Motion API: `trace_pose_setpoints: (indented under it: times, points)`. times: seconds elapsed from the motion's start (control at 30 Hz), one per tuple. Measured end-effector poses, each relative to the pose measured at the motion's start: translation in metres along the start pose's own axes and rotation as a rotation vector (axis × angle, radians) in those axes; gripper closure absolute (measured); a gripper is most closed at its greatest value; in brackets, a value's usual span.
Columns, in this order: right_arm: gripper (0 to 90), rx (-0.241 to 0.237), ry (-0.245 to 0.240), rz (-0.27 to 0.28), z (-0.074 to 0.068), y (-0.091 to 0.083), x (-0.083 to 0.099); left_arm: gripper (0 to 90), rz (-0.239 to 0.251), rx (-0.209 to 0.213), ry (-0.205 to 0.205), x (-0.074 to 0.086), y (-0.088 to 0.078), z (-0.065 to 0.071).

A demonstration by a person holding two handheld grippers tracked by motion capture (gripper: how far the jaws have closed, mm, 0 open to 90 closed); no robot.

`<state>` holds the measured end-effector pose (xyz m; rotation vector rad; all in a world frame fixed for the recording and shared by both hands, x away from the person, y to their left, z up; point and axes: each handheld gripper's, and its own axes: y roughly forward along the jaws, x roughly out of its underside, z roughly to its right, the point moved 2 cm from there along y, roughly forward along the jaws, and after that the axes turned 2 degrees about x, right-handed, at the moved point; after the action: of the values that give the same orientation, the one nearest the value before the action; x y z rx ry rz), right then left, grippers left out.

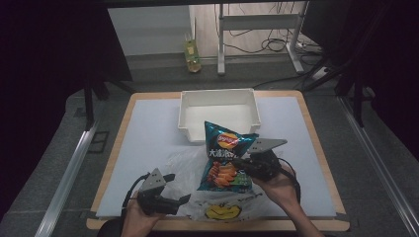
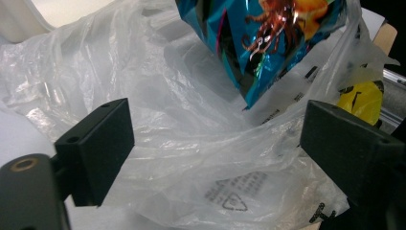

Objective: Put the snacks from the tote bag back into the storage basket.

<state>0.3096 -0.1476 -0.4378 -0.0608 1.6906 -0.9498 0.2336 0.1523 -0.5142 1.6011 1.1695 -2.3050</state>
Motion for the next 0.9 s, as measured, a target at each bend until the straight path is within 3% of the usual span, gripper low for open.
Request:
trace_pose_setpoints:
  times: [0.43, 0.67, 0.9]
  points:
    - [90.0, 0.017, -0.031, 0.050, 0.001, -0.009, -0.017, 5.6, 0.009, 0.023, 0.007, -0.001, 0.000, 0.002]
    - [90.0, 0.023, -0.035, 0.070, 0.006, -0.010, -0.028, 3.5, 0.026, 0.010, 0.027, -0.001, -0.003, 0.003]
    - [90.0, 0.023, -0.046, 0.093, 0.008, -0.011, -0.040, 3.3, 0.044, 0.015, 0.021, -0.002, -0.006, 0.002]
